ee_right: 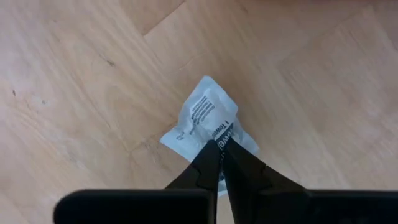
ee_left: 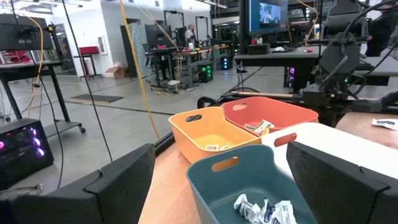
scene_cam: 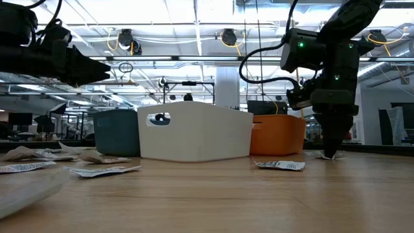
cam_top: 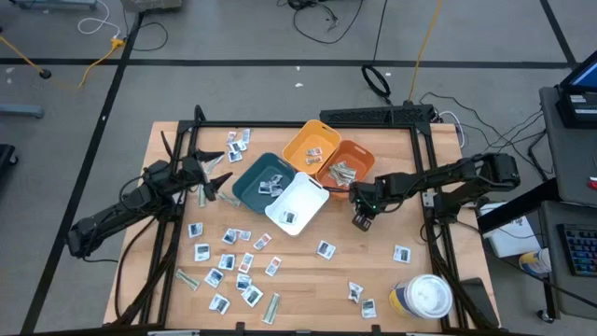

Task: Pick & Place First Aid Supplies
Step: Put the black towelette pack into the white bin

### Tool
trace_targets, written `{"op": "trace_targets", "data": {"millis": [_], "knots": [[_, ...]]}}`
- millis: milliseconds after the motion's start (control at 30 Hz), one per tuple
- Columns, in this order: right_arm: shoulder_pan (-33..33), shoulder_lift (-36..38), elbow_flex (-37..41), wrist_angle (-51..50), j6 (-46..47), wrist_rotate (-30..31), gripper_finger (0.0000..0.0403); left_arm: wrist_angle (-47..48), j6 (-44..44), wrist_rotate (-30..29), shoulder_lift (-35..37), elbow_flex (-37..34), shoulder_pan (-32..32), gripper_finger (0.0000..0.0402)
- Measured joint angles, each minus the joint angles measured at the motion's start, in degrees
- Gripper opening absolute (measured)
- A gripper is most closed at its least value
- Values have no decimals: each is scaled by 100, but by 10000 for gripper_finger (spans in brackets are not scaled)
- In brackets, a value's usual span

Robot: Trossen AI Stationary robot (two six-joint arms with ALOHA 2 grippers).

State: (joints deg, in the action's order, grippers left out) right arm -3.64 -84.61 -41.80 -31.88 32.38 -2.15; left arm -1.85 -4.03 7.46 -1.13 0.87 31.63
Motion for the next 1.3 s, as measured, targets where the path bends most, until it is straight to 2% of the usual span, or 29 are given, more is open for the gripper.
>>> {"op": "trace_targets", "data": {"millis": [133,500,700,800,967,1300], "knots": [[84,74,-402,-606,-26,-135,5,0,0,0,0,-1,-1,367],[192,95,-2165,-2303,-173,-259,2,2,0,0,0,-1,1,367],[187,100,-3003,-3074,-58,-189,1,2,0,0,0,1,0,367],[184,71,-3273,-3316,61,36,1,2,0,0,0,0,0,367],[179,-675,-4042,-3343,97,55,1,4,0,0,0,1,0,367],[181,-2486,-6356,-3523,-311,-1,0,2,0,0,1,1,-1,367]]}}
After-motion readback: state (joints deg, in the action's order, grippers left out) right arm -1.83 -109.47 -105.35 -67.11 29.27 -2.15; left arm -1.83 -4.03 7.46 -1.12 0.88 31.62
